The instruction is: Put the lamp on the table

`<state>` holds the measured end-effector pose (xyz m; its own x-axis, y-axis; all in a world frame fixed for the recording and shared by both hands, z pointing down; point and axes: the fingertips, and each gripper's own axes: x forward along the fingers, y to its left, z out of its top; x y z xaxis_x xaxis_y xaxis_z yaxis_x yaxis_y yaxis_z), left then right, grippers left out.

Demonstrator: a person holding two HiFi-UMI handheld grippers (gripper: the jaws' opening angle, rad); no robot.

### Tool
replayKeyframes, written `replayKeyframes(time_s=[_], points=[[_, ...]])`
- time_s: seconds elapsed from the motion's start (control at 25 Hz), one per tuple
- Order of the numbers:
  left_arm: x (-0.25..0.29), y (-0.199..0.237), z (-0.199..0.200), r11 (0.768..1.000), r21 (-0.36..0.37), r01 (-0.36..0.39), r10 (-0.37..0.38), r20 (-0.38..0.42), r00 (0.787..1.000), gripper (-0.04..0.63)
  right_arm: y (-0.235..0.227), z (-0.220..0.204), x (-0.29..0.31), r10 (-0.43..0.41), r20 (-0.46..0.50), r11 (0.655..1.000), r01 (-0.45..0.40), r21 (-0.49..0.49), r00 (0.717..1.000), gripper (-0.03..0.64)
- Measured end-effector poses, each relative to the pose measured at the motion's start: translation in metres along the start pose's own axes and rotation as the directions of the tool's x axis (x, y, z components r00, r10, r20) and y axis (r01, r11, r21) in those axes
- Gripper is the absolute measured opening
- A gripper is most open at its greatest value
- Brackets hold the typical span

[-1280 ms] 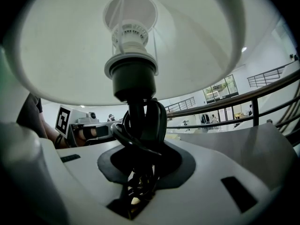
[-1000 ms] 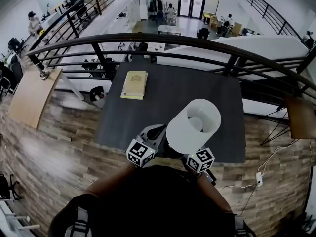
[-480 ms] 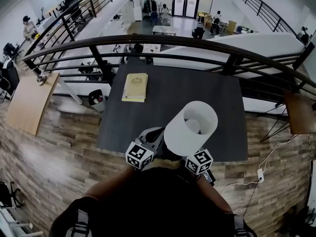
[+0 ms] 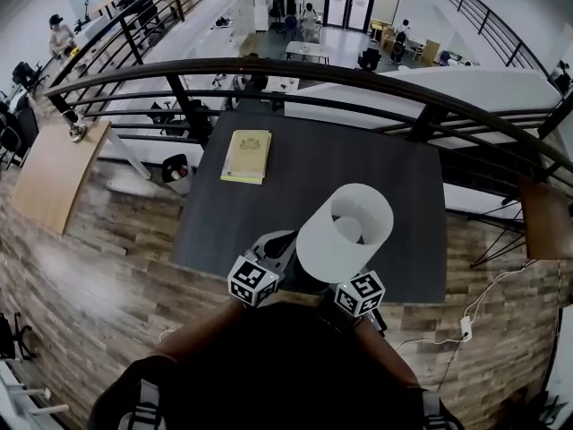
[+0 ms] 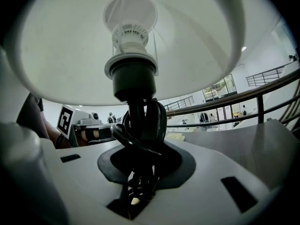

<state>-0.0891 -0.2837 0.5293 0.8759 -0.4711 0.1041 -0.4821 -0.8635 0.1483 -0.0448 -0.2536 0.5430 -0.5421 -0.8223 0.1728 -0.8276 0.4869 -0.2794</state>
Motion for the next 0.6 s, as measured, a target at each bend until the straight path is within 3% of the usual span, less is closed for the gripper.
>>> replayKeyframes(time_s=[0.28,0.6], points=[[0.04,-0.004,0.005,1.0,-0.006,-0.03,0.03,0.004,1.0,0.009,-0.036,0.011,-0.008,0.039,-0.01,0.999,-0.039,-0.014,0.999,0.092],[0.113,-0.047,0.007,0.999,-0.03,-0.041,0.041,0.004,0.999,0.009,-0.098,0.027,-0.049,0.071,-0.044,0.997,-0.073,-0.035,0.996,0.092]])
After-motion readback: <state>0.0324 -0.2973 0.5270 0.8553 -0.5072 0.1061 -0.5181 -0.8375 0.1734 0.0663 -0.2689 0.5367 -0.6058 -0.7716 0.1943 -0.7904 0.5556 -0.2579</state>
